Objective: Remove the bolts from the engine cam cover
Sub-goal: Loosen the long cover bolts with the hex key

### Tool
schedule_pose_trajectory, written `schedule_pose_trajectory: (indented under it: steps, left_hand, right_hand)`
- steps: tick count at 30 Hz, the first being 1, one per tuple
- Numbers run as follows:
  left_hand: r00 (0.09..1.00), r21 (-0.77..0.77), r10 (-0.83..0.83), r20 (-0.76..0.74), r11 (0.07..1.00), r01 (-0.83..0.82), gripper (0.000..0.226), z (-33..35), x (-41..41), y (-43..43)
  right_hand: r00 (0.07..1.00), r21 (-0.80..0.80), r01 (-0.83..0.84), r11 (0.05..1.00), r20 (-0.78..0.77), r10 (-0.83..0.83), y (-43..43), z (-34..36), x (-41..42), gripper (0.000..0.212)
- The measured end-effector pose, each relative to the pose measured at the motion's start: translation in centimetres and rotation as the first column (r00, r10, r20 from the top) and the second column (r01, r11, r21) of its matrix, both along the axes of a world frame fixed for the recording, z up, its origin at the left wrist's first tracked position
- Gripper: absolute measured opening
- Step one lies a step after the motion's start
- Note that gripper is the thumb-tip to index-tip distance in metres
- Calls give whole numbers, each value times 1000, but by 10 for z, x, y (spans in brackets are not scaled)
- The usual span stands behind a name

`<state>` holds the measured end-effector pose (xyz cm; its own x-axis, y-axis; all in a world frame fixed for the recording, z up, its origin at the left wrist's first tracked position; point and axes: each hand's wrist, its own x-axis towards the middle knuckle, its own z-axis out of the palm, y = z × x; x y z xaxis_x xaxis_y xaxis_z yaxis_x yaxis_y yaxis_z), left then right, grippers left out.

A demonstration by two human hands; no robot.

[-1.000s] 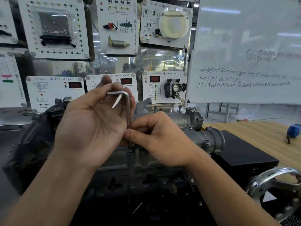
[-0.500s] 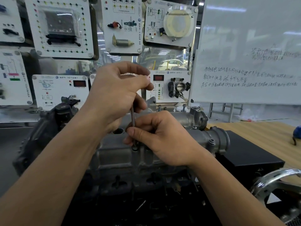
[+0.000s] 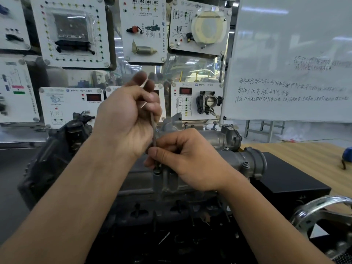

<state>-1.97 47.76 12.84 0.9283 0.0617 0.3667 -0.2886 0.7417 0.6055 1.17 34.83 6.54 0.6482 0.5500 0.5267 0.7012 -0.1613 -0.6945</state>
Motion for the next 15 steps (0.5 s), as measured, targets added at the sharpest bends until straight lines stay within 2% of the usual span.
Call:
schedule_pose_trajectory:
  steps: [2,4,5,7,9,11,13,15]
  left_hand:
    - [998,-143,-28,64,989,37,33,-8,-3,2]
    - [981,-191,-104,161,972,135,26,-18,-6,7]
    - [969,-142,-139,202,975,169,23,-24,-6,10]
    - [948,102,-195,251,979,175,20,-31,-7,19]
    - [926,354,-257,276,923,150,21,-34,-7,25]
    - [928,494,-246,280,866,80,19,-31,-7,27]
    - [958,543,-104,266,838,-60,19,-26,-5,22]
    - [954,562,136,266,782,-269,18,-20,-1,11]
  right_hand:
    - [1000,2,-6,1000,0,6,-1,1,0,19]
    - [1000,5,-20,1000,-6,20,-3,2,-1,18]
    - [1000,10,-28,1000,-12,28,-3,3,-1,18]
    - [999,25,-36,999,-18,37,-4,3,0,17]
    - [1000,25,-28,999,-9,29,-5,3,0,17]
    - [1000,18,-12,1000,6,12,-5,3,1,17]
    - [1000,21,0,1000,3,0,-3,2,1,17]
    - [1000,32,6,999,-6,-6,0,1,0,18]
